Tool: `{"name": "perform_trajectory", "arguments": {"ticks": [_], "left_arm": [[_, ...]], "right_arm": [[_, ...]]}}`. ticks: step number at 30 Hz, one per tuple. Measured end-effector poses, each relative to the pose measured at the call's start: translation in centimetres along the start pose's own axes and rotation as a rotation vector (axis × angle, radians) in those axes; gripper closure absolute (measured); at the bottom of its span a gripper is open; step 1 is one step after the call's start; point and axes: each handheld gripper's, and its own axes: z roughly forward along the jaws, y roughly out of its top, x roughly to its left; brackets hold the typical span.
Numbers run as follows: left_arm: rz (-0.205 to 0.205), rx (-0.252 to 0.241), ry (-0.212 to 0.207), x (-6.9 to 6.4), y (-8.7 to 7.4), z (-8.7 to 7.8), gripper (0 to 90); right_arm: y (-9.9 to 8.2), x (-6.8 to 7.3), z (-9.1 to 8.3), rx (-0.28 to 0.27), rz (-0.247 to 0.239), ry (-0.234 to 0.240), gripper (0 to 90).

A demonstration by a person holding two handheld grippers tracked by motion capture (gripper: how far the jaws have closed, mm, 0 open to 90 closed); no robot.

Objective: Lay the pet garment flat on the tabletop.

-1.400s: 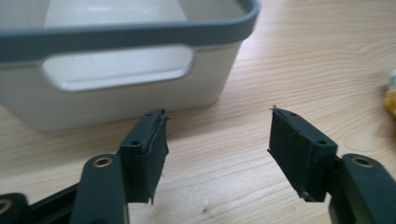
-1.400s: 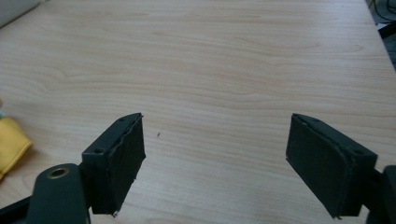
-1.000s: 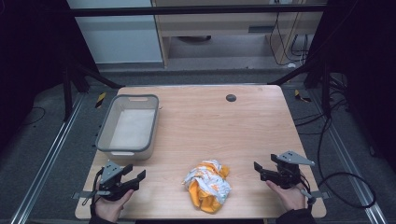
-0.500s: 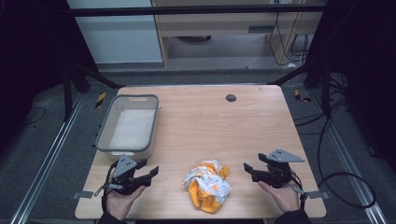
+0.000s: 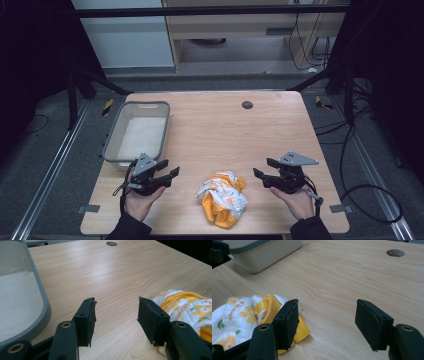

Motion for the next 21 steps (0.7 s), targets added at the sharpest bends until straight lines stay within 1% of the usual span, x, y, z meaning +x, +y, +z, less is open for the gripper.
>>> {"name": "perform_trajectory", "arguments": {"ticks": [1, 2, 3, 4, 5, 8, 11, 14, 16, 19, 20, 21], "left_arm": [[0.003, 0.008, -0.008, -0.1, 0.1, 0.4, 47.8], [0.007, 0.012, -0.015, -0.3, 0.2, 0.7, 48.9], [0.009, 0.015, -0.023, -0.5, 0.4, 1.1, 48.9], [0.014, 0.021, -0.028, -0.7, 0.5, 1.4, 49.2], [0.02, 0.026, -0.034, -0.9, 0.5, 1.8, 49.2], [0.032, 0.051, -0.05, -1.5, 0.7, 2.8, 49.4], [0.037, 0.073, -0.068, -2.1, 0.6, 3.9, 49.6], [0.051, 0.101, -0.086, -2.5, 0.6, 4.9, 49.6], [0.051, 0.115, -0.102, -2.9, 0.5, 5.5, 49.7], [0.065, 0.142, -0.119, -3.3, 0.3, 6.2, 49.6], [0.071, 0.149, -0.123, -3.5, 0.2, 6.4, 49.4], [0.073, 0.157, -0.128, -3.6, 0.1, 6.5, 49.4]], "right_arm": [[0.0, 0.2, 0.3, 0.006, -0.004, 0.006, 36.3], [0.0, 0.5, 0.8, 0.02, -0.019, 0.019, 37.3], [0.0, 0.5, 0.8, 0.02, -0.019, 0.019, 37.3], [0.0, 0.7, 1.3, 0.033, -0.027, 0.026, 38.0], [0.0, 0.7, 1.3, 0.033, -0.027, 0.026, 38.0], [-0.1, 1.0, 2.0, 0.05, -0.032, 0.04, 38.9], [-0.2, 1.0, 2.3, 0.061, -0.035, 0.047, 39.6], [-0.4, 1.1, 2.8, 0.075, -0.036, 0.053, 40.3], [-0.8, 1.1, 3.3, 0.087, -0.039, 0.064, 41.3], [-0.9, 1.3, 3.6, 0.1, -0.043, 0.071, 41.8], [-1.1, 1.5, 3.9, 0.109, -0.063, 0.08, 42.3], [-1.1, 1.5, 3.9, 0.109, -0.063, 0.08, 42.3]]}}
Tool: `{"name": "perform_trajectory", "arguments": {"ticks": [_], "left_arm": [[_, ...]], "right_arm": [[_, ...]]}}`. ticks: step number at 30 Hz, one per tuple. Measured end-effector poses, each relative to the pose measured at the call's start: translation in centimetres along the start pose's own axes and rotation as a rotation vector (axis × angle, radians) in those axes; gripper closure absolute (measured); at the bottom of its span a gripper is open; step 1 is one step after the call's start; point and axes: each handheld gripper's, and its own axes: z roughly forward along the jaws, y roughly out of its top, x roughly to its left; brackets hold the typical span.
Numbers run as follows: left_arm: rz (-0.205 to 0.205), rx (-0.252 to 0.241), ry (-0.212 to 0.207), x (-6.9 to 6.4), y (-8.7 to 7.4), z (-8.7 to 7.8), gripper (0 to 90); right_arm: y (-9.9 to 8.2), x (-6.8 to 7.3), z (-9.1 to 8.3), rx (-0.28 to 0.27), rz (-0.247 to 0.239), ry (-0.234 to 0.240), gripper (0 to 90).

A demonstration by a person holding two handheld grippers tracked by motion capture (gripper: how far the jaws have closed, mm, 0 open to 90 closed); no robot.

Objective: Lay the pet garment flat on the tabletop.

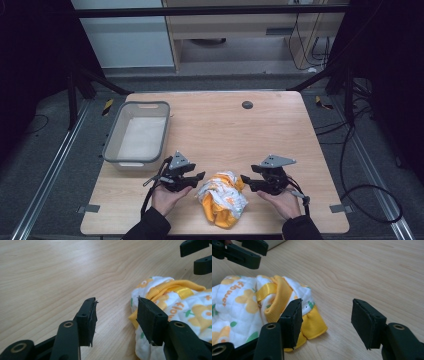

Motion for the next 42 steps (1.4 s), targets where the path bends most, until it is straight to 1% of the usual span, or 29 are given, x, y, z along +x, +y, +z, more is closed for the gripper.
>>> {"name": "perform_trajectory", "arguments": {"ticks": [1, 3, 4, 5, 6, 7, 8, 9, 14, 15, 16, 17, 19, 22, 24, 25, 26, 27, 28, 30, 34, 39, 42], "left_arm": [[0.0, 0.005, -0.005, -0.1, -0.1, 0.1, 49.1], [0.009, 0.018, -0.009, -0.3, -0.2, 0.4, 48.9], [0.01, 0.02, -0.013, -0.4, -0.2, 0.5, 48.6], [0.01, 0.021, -0.022, -0.6, -0.3, 0.6, 48.0], [0.01, 0.021, -0.022, -0.6, -0.3, 0.6, 47.6], [0.013, 0.028, -0.024, -0.7, -0.4, 0.7, 47.3], [0.015, 0.033, -0.024, -0.8, -0.4, 0.8, 47.3], [0.015, 0.034, -0.023, -0.9, -0.5, 0.9, 47.1], [0.013, 0.041, -0.033, -0.9, -0.6, 1.1, 46.6], [0.014, 0.043, -0.037, -0.9, -0.7, 1.1, 46.0], [0.017, 0.045, -0.037, -0.9, -0.7, 1.2, 46.0], [0.016, 0.048, -0.039, -0.9, -0.8, 1.2, 46.0], [0.023, 0.056, -0.037, -0.9, -0.8, 1.4, 46.2], [0.028, 0.065, -0.031, -1.0, -1.0, 1.7, 46.7], [0.026, 0.067, -0.032, -1.0, -1.0, 1.8, 46.9], [0.026, 0.07, -0.032, -1.0, -1.0, 1.9, 46.9], [0.023, 0.074, -0.034, -1.0, -1.1, 2.1, 46.9], [0.026, 0.076, -0.033, -1.0, -1.1, 2.1, 46.9], [0.026, 0.078, -0.034, -0.9, -1.1, 2.2, 46.9], [0.028, 0.079, -0.036, -0.9, -1.1, 2.3, 46.9], [0.032, 0.08, -0.038, -0.9, -1.3, 2.3, 47.2], [0.037, 0.082, -0.042, -1.1, -1.3, 2.3, 48.4], [0.043, 0.082, -0.051, -1.2, -1.3, 2.3, 49.8]], "right_arm": [[-0.1, 0.3, 0.3, 0.011, -0.008, 0.01, 42.5], [-0.1, 0.4, 0.5, 0.017, -0.013, 0.017, 42.9], [-0.2, 0.5, 0.8, 0.023, -0.015, 0.024, 43.1], [-0.4, 0.7, 1.2, 0.036, -0.015, 0.041, 43.3], [-0.4, 0.7, 1.2, 0.036, -0.015, 0.041, 43.3], [-0.6, 0.9, 1.7, 0.054, -0.024, 0.054, 43.5], [-0.6, 0.9, 1.7, 0.054, -0.024, 0.054, 43.5], [-0.7, 1.1, 2.1, 0.068, -0.036, 0.058, 44.2], [-1.0, 1.2, 2.8, 0.089, -0.048, 0.067, 47.0], [-1.2, 1.3, 3.1, 0.105, -0.061, 0.068, 48.8], [-1.2, 1.3, 3.1, 0.105, -0.061, 0.068, 48.8], [-1.3, 1.2, 3.4, 0.122, -0.073, 0.069, 51.7], [-1.4, 1.2, 3.7, 0.131, -0.08, 0.073, 55.4], [-1.4, 1.3, 4.0, 0.145, -0.078, 0.081, 61.3], [-1.4, 1.3, 4.0, 0.144, -0.081, 0.083, 67.2], [-1.4, 1.3, 4.0, 0.144, -0.081, 0.083, 67.2], [-1.4, 1.4, 4.0, 0.149, -0.08, 0.083, 70.1], [-1.4, 1.5, 4.1, 0.156, -0.078, 0.089, 76.6], [-1.4, 1.5, 4.1, 0.156, -0.078, 0.089, 76.6], [-1.4, 1.6, 4.2, 0.162, -0.077, 0.092, 81.2], [-1.3, 1.8, 4.0, 0.158, -0.083, 0.088, 83.4], [-1.2, 1.8, 3.7, 0.13, -0.075, 0.075, 83.6], [-1.2, 1.9, 3.8, 0.117, -0.081, 0.074, 83.6]]}}
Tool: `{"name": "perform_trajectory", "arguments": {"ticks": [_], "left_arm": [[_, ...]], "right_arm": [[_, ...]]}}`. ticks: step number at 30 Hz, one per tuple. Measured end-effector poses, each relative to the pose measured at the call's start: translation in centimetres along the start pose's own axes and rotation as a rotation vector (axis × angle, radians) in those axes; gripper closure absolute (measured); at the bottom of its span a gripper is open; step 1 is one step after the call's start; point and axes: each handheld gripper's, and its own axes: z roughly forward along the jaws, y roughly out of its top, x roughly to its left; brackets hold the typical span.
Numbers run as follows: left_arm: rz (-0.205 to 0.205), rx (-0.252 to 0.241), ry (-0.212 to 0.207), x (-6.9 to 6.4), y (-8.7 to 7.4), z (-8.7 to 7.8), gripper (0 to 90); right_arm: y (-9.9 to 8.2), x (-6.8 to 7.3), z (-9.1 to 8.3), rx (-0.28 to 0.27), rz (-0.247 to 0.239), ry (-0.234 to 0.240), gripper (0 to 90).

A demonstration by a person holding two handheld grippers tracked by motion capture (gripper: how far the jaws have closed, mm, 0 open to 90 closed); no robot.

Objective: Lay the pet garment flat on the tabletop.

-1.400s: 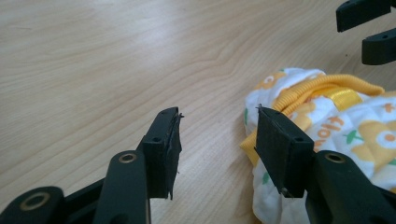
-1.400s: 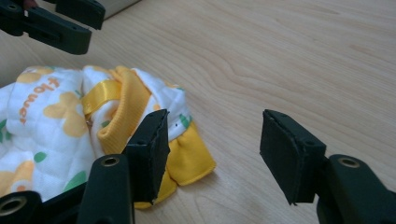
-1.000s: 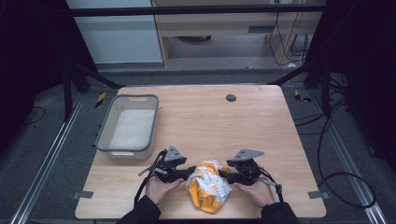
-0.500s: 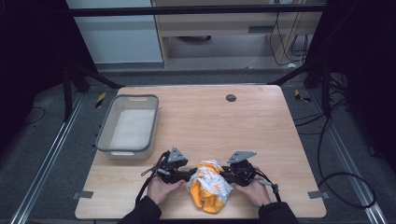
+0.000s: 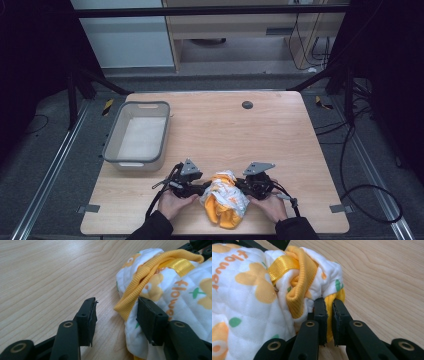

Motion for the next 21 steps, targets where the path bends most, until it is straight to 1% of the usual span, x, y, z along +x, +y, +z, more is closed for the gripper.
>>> {"name": "perform_trajectory", "arguments": {"ticks": [4, 9, 12, 14, 15, 16, 17, 19, 21], "left_arm": [[0.004, -0.003, -0.014, -0.06, -0.03, 0.2, 51.2], [0.01, 0.001, -0.046, -0.39, -0.06, 0.58, 57.1], [0.016, 0.001, -0.055, -0.56, -0.09, 0.73, 59.3], [0.012, 0.002, -0.066, -0.64, -0.15, 0.86, 63.6], [0.014, 0.002, -0.066, -0.64, -0.16, 0.92, 63.6], [0.012, 0.003, -0.072, -0.63, -0.16, 0.95, 67.8], [0.011, 0.005, -0.079, -0.63, -0.15, 0.98, 67.8], [0.016, 0.004, -0.09, -0.71, -0.15, 1.01, 73.1], [0.011, 0.01, -0.094, -0.73, -0.11, 1.04, 77.6]], "right_arm": [[0.05, 0.16, 0.13, 0.002, 0.006, 0.009, 83.7], [0.04, 0.3, 0.33, 0.003, 0.0, 0.009, 83.8], [0.02, 0.33, 0.38, 0.002, -0.002, 0.01, 83.9], [-0.01, 0.32, 0.47, 0.002, 0.002, 0.017, 83.9], [-0.01, 0.32, 0.47, 0.002, 0.002, 0.017, 83.9], [-0.01, 0.33, 0.49, 0.005, 0.0, 0.016, 84.0], [-0.01, 0.33, 0.49, 0.005, 0.0, 0.016, 84.0], [-0.01, 0.34, 0.49, 0.005, 0.0, 0.017, 84.0], [-0.01, 0.33, 0.5, 0.005, 0.001, 0.017, 83.9]]}}
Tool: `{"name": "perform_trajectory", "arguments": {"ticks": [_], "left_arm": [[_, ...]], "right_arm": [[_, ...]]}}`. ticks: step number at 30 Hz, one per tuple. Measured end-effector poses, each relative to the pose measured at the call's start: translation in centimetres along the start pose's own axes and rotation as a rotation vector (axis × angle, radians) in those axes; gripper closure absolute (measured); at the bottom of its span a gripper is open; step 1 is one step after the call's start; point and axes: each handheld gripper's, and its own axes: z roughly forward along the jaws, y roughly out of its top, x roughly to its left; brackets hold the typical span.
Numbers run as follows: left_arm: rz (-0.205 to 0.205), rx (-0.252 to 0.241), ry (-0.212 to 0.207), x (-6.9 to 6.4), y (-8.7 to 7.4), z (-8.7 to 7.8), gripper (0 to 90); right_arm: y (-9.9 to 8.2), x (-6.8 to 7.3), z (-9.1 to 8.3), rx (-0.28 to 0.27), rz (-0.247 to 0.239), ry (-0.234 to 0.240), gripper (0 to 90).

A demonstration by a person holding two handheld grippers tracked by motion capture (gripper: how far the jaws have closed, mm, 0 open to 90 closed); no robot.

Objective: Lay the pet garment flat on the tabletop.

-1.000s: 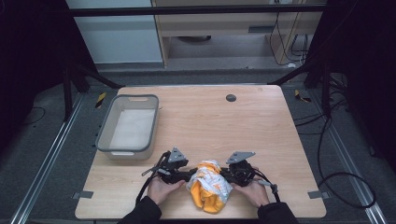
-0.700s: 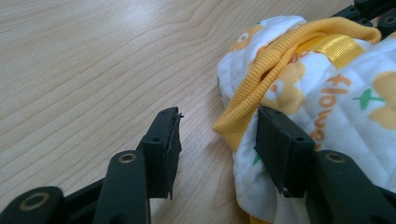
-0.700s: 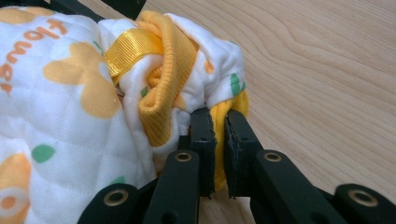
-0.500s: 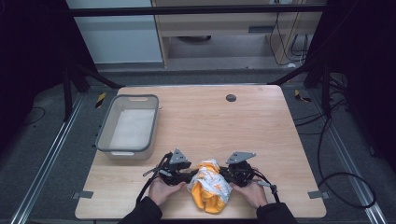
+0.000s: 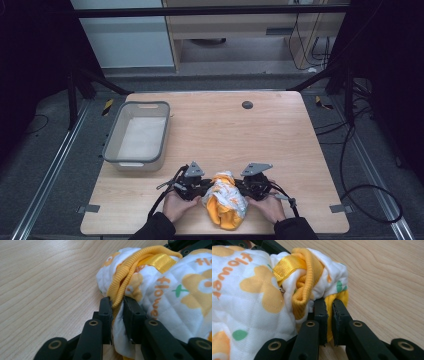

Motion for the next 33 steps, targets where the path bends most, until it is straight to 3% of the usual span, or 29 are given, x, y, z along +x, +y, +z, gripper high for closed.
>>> {"name": "perform_trajectory", "arguments": {"ticks": [6, 14, 26, 33], "left_arm": [[0.006, 0.004, -0.003, 0.0, 0.0, -0.2, 85.4], [0.031, -0.003, 0.02, -0.4, 0.5, -1.0, 86.7], [0.022, -0.076, 0.068, -0.1, 1.6, -3.4, 87.0], [0.031, -0.108, 0.09, -0.3, 2.4, -4.4, 87.0]], "right_arm": [[-0.1, 0.0, -0.2, -0.001, 0.001, 0.0, 83.9], [0.0, -0.2, -1.0, -0.021, 0.009, -0.003, 83.9], [0.8, -0.6, -2.5, -0.133, 0.032, -0.037, 83.9], [1.4, -0.4, -3.3, -0.193, 0.022, -0.044, 84.0]]}}
